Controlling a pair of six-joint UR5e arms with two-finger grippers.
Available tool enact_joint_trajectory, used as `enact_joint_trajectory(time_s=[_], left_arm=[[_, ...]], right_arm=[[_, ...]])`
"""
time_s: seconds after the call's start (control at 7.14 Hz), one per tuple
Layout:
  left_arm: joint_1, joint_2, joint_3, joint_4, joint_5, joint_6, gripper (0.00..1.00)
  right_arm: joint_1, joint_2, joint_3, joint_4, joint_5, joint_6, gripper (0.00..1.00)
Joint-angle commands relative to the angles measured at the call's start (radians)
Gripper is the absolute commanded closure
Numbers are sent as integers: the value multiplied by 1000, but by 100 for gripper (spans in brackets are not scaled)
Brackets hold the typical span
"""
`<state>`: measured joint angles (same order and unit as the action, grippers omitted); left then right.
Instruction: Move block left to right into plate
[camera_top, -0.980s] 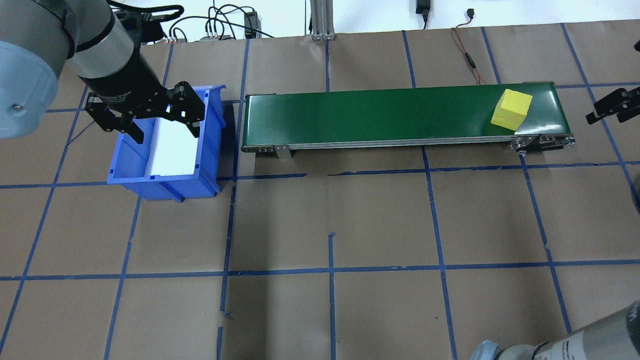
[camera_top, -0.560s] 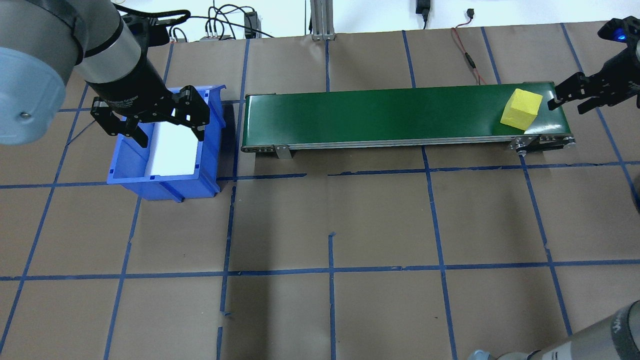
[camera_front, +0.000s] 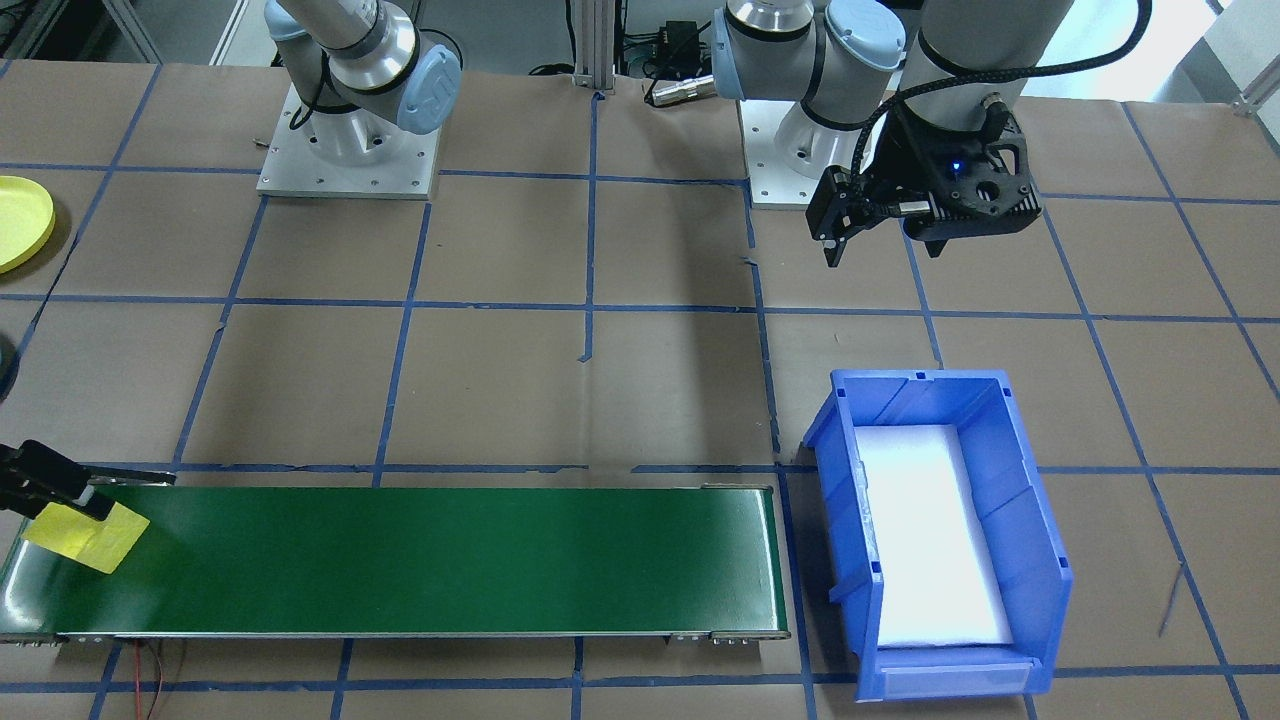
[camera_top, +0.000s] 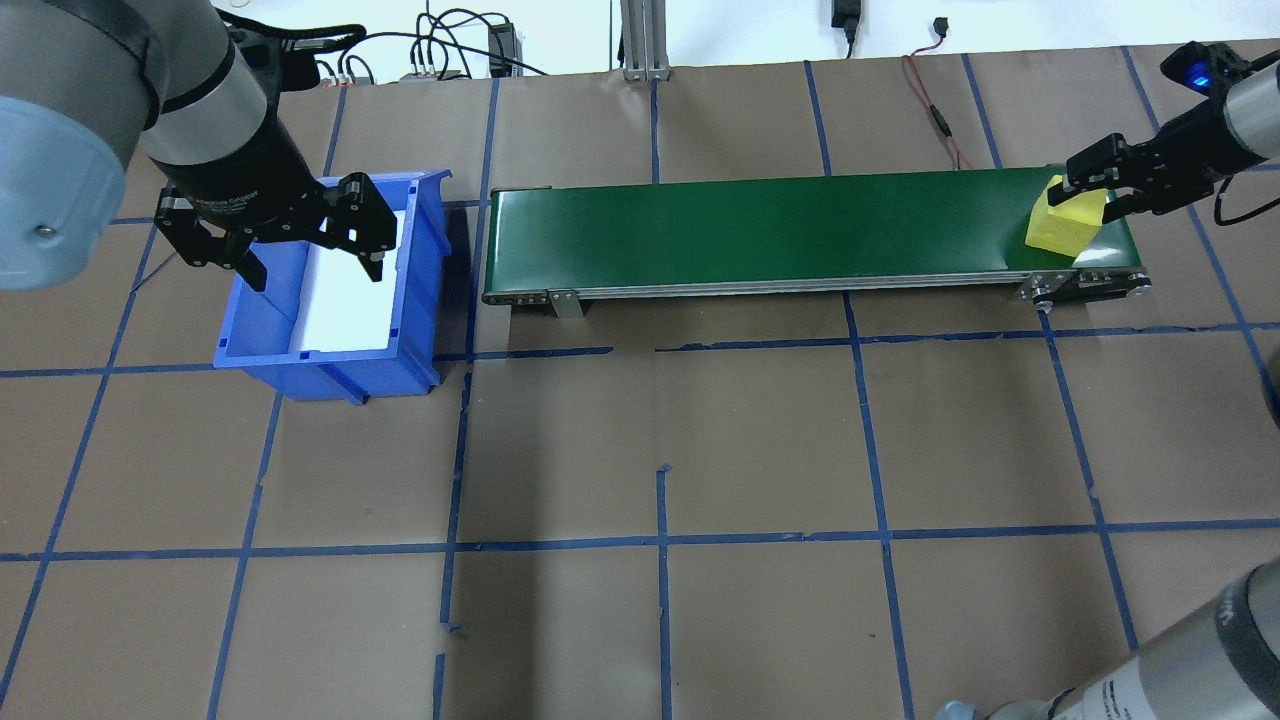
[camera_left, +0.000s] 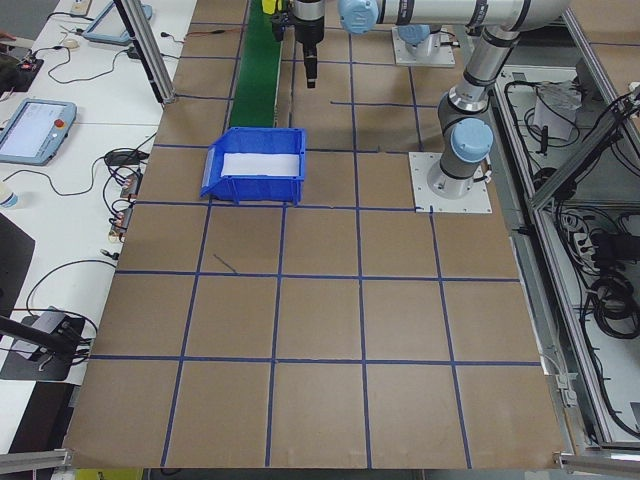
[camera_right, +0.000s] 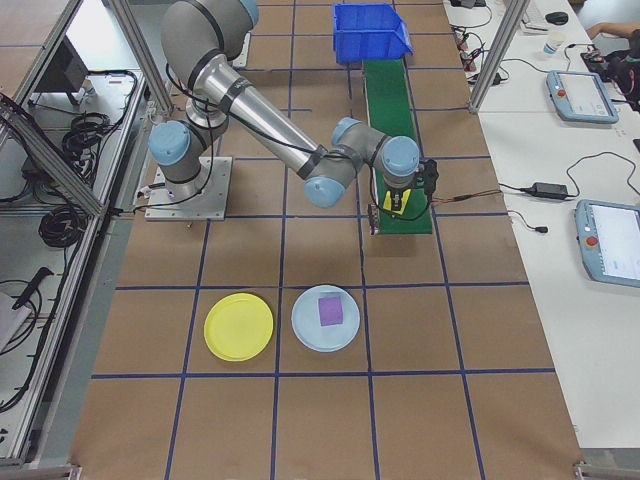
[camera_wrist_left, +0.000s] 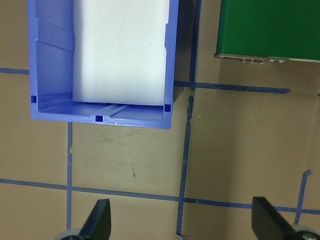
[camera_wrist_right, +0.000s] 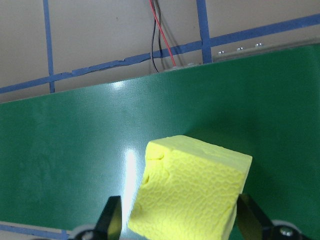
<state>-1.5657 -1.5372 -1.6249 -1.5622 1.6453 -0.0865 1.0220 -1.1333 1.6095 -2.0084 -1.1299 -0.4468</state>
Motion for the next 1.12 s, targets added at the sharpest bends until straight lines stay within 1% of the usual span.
enact_joint_trajectory(time_s=[0.0, 0.14, 0.28, 0.42, 0.56, 0.7, 0.84, 0.98], left_arm=[[1, 0, -1, 1, 2, -4, 0], [1, 0, -1, 1, 2, -3, 0], [1, 0, -1, 1, 2, -3, 0], [1, 0, -1, 2, 2, -1, 0], [1, 0, -1, 2, 2, -1, 0], [1, 0, -1, 2, 2, -1, 0], [1, 0, -1, 2, 2, -1, 0], [3, 0, -1, 4, 2, -1, 0]], right_arm=[[1, 32, -3, -36, 24, 0, 17], [1, 49, -3, -61, 22, 0, 17], [1, 56, 0, -64, 21, 0, 17], [0, 56, 1, -66, 9, -1, 21], [0, 60, 6, -66, 4, -4, 45], [0, 49, 4, -64, -22, -10, 52], [0, 34, 1, -44, -97, -18, 58], [0, -6, 1, -20, -175, -54, 61]])
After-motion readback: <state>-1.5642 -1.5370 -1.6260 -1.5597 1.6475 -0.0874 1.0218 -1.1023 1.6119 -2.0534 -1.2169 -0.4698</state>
